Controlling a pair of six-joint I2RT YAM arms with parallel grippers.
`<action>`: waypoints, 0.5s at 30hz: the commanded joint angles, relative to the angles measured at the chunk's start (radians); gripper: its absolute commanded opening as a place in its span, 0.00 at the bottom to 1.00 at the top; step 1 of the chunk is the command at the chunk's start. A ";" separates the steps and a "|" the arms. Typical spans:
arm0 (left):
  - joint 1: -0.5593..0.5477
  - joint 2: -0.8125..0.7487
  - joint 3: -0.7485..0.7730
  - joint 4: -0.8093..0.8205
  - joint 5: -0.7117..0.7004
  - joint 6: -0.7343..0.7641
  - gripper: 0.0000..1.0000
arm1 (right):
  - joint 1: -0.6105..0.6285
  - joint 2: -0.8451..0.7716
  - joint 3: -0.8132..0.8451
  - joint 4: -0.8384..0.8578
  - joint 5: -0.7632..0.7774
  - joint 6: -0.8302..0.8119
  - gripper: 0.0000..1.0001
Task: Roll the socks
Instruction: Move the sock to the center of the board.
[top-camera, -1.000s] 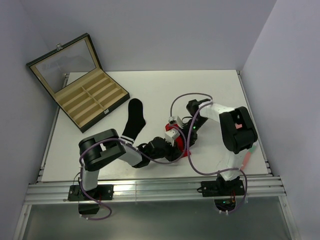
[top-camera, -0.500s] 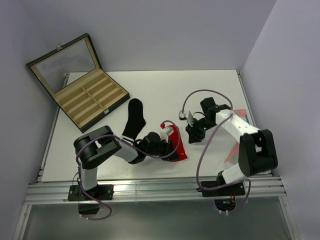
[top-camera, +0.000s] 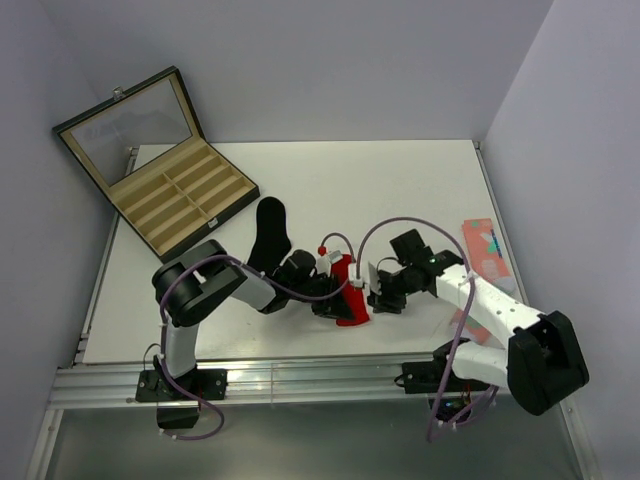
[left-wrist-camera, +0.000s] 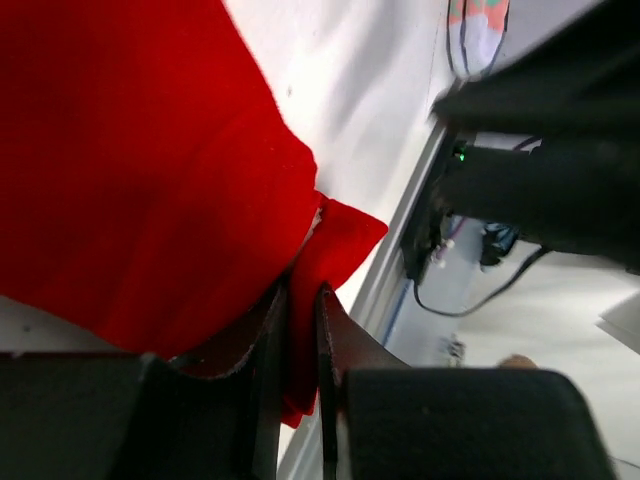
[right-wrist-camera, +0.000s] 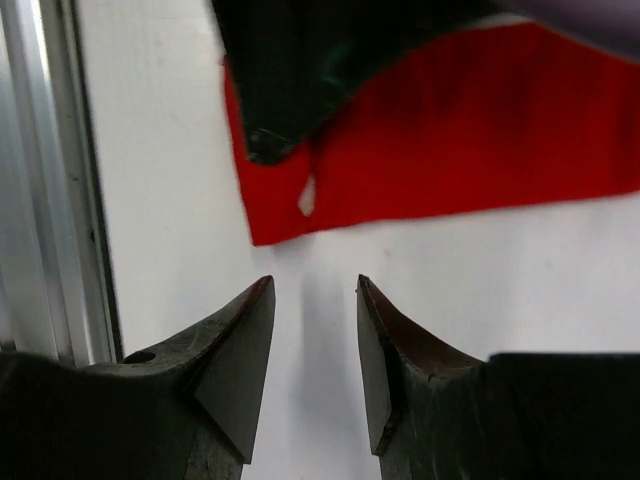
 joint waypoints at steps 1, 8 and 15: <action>0.020 0.035 -0.020 -0.142 0.064 -0.032 0.00 | 0.113 -0.059 -0.056 0.121 0.077 0.027 0.46; 0.049 0.037 -0.020 -0.161 0.080 -0.044 0.00 | 0.236 -0.033 -0.077 0.179 0.109 0.071 0.47; 0.058 0.060 -0.014 -0.142 0.092 -0.064 0.00 | 0.333 -0.031 -0.128 0.250 0.164 0.111 0.48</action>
